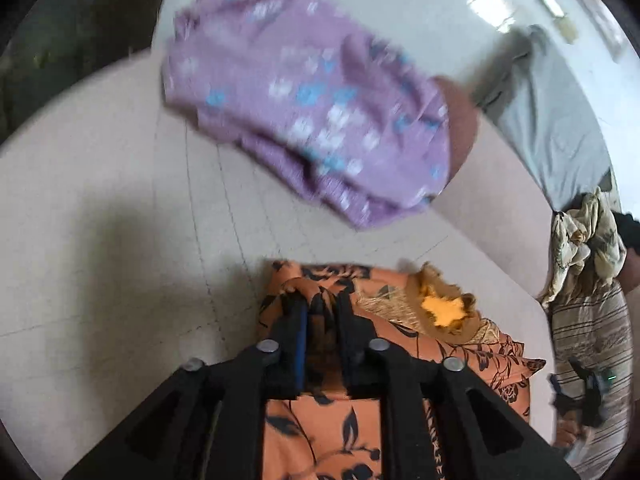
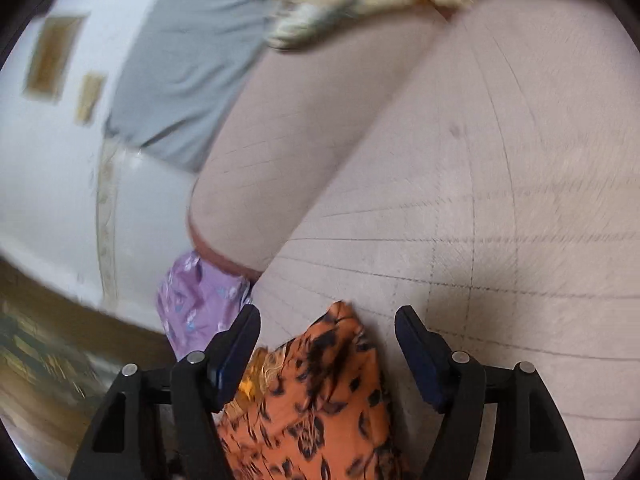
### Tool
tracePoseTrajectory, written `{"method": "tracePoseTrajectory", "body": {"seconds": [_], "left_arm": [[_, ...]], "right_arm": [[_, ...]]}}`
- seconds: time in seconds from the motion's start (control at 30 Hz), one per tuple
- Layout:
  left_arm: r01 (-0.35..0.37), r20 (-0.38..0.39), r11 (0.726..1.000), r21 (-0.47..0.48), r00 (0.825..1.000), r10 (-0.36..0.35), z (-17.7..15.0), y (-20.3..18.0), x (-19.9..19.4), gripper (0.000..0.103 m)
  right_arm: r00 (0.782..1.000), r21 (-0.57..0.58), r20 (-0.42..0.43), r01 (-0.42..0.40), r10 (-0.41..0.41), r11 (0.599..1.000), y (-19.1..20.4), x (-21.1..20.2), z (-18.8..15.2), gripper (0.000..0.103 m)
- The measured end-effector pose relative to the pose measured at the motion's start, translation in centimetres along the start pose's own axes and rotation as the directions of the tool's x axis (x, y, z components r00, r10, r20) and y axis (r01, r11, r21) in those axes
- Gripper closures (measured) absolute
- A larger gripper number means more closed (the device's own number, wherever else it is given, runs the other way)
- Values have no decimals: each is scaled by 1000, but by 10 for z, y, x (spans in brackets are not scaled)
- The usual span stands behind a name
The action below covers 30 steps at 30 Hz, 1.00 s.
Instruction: Fold small clothes
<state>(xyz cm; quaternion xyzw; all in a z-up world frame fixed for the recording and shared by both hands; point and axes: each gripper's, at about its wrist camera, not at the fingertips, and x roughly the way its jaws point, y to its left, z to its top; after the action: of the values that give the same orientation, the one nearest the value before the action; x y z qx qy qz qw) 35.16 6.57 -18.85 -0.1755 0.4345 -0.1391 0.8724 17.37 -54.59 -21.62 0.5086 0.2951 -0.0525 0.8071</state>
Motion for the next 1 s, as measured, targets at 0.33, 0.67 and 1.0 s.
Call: {"method": "tracePoseTrajectory", "body": {"seconds": [0.33, 0.67, 1.0], "left_arm": [[-168, 185, 960, 224, 974, 127, -85, -65, -64, 22], [-201, -49, 889, 413, 969, 241, -120, -81, 21, 22], [-188, 7, 920, 343, 980, 198, -84, -70, 43, 22]], "right_arm": [[957, -466, -210, 81, -199, 881, 106, 25, -116, 64], [872, -602, -339, 87, -353, 793, 121, 125, -179, 64], [985, -334, -97, 102, -141, 937, 128, 160, -66, 66]]}}
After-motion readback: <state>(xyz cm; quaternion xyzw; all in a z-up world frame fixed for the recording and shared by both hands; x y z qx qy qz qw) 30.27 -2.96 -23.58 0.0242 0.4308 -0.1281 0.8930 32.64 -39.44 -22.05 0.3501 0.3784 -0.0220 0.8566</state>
